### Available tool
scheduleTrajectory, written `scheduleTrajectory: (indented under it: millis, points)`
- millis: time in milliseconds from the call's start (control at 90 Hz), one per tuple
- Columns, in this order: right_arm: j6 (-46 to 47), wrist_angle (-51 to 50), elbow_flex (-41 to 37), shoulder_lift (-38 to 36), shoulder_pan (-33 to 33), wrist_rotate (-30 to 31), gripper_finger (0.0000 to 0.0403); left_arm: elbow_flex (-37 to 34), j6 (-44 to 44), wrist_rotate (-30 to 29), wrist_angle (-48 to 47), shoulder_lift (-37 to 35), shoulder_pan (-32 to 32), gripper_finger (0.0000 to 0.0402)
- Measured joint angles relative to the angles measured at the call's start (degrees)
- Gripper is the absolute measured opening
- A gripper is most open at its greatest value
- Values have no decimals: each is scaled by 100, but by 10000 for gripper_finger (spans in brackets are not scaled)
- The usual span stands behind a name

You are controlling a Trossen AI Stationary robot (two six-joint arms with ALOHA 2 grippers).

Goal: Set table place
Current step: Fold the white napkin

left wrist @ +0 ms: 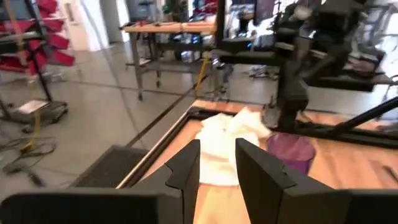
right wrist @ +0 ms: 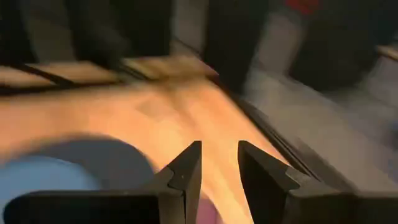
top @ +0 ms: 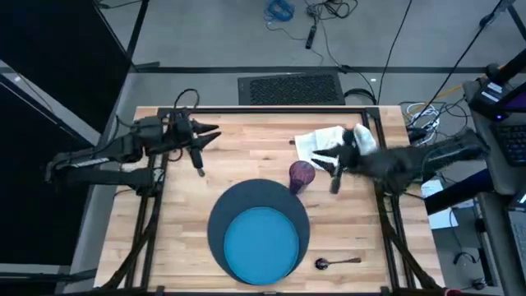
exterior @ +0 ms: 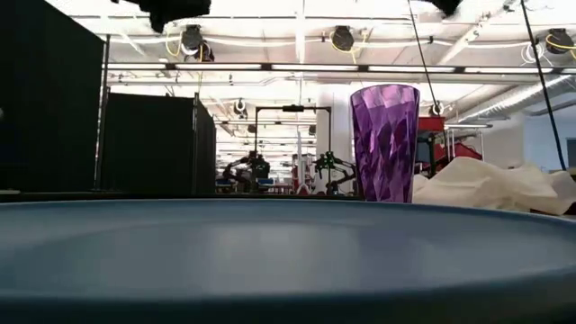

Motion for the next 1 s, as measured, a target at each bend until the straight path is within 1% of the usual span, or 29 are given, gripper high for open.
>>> scheduleTrajectory:
  millis: [33,133,200,256,278,300,344,400,489,533,644,711,778,911,944,1000]
  points:
    - [-54,109,-1,-146,-556,-771,91,20,0,6,-16,51,16,86]
    - [277,88,2,-316,-2159,-2337,91,26,85,-47,-63,76,63,86]
    - [717,73,1,-149,-3100,-3628,91,32,178,-428,-99,-69,95,86]
    - [1018,81,-1,93,-3700,-4649,91,33,235,-790,-256,-264,142,86]
    - [1086,80,-4,212,-3872,-4917,91,34,246,-898,-312,-339,157,86]
    - [1114,81,-7,319,-4022,-5037,91,36,242,-969,-363,-402,175,86]
    - [1052,120,-18,511,-4250,-4981,91,41,152,-1028,-508,-519,207,86]
    - [897,244,-12,708,-4469,-4488,91,43,1,-1034,-770,-624,213,86]
    - [1500,55,-7,920,-4688,-3697,91,43,-198,-1034,-1216,-699,210,86]
    - [1543,-92,-7,1016,-4730,-3662,91,43,-322,-1036,-1460,-707,210,86]
    - [1164,-525,-7,1099,-4750,-3804,91,38,-460,-1047,-1925,-639,210,86]
    - [1138,-862,-7,1103,-4762,-3641,91,38,-464,-1047,-2010,-547,207,86]
    - [1156,-1460,37,1050,-4763,-3081,91,36,-510,-1036,-1932,-421,208,86]
    - [1048,-2661,325,987,-4799,-1478,91,36,-338,-786,-1509,46,206,86]
    - [1047,-2873,371,998,-4833,-1283,91,36,-288,-726,-1450,176,206,86]
    - [1061,-3102,418,1013,-4901,-1245,91,32,-199,-704,-1355,402,206,86]
